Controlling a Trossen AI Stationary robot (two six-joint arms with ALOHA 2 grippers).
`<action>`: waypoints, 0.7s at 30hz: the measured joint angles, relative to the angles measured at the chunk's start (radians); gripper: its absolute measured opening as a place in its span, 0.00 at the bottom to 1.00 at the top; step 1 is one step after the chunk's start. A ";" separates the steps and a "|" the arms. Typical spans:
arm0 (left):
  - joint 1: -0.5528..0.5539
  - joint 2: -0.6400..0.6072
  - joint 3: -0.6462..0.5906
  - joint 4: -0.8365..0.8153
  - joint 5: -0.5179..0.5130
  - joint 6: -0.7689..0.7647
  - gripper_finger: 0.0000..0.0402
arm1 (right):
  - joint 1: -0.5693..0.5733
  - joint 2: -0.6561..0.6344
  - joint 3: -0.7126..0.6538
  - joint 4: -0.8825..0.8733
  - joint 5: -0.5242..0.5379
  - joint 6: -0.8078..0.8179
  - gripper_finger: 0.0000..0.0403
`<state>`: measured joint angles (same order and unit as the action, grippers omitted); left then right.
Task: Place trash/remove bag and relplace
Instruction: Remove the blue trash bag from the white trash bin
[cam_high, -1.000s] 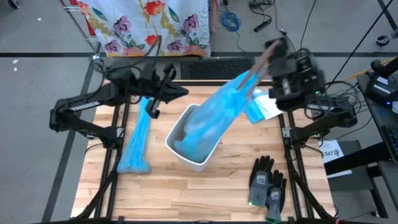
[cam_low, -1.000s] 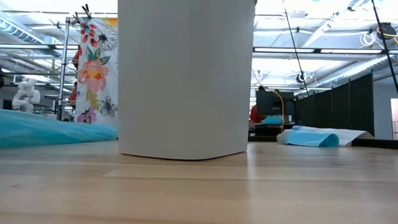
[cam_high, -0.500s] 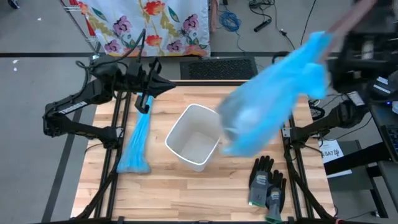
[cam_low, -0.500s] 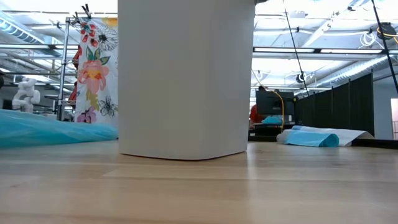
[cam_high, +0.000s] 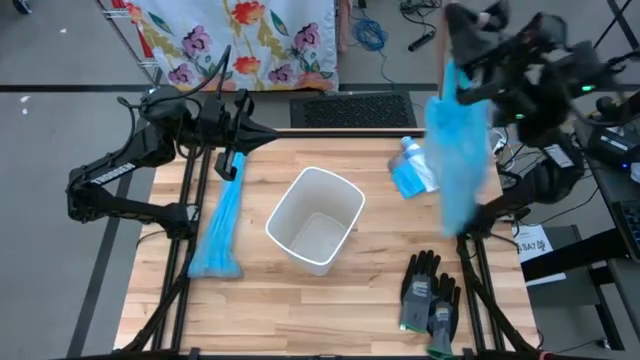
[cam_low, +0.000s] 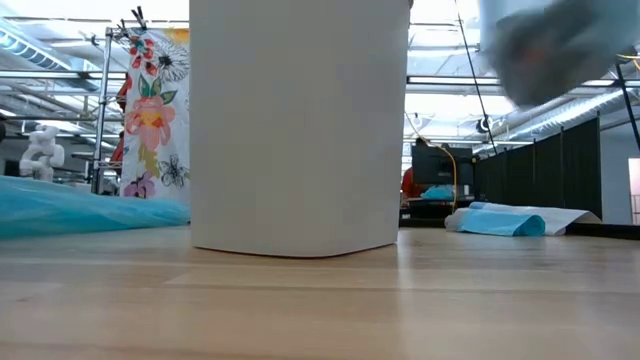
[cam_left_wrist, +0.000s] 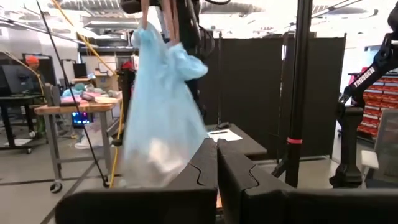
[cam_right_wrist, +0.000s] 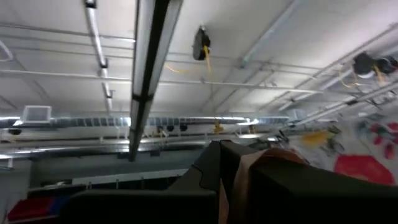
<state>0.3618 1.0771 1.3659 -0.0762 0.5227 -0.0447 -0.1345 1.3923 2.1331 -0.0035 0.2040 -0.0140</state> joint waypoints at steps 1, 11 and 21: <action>0.000 0.000 0.000 -0.010 0.000 0.000 0.00 | 0.005 -0.008 0.002 -0.033 0.027 0.002 0.00; 0.022 -0.041 0.000 -0.167 0.000 0.032 0.00 | 0.159 -0.039 -0.002 -0.397 0.511 -0.066 0.00; 0.034 -0.065 0.000 -0.181 0.000 0.026 0.00 | 0.194 -0.042 0.001 -0.697 0.764 0.017 0.00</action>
<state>0.3954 1.0119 1.3663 -0.2569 0.5227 -0.0189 0.0598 1.3502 2.1345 -0.7004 0.9681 0.0026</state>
